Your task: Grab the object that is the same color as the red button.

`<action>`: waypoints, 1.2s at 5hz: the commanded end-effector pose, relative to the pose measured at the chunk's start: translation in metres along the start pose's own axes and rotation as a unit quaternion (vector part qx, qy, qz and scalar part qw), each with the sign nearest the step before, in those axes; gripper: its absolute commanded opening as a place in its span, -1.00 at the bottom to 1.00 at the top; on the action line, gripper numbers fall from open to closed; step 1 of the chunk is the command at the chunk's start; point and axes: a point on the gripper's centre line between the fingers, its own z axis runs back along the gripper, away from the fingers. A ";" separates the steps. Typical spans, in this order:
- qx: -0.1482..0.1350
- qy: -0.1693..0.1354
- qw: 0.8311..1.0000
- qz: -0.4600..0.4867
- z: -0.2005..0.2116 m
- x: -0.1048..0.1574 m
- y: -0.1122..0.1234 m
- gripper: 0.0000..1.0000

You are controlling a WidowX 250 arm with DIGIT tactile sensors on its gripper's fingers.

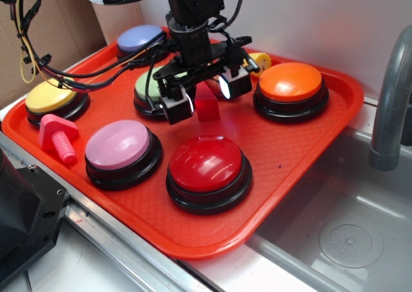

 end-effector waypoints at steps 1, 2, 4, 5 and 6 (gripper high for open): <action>-0.018 -0.004 1.000 0.001 0.005 0.011 0.005 -1.00; -0.013 -0.003 1.000 -0.005 0.003 0.012 0.007 -1.00; -0.026 0.004 0.997 -0.066 0.022 0.003 0.003 -1.00; -0.030 0.022 0.981 -0.189 0.053 -0.006 -0.005 -1.00; -0.017 0.037 0.952 -0.304 0.082 -0.013 -0.007 -1.00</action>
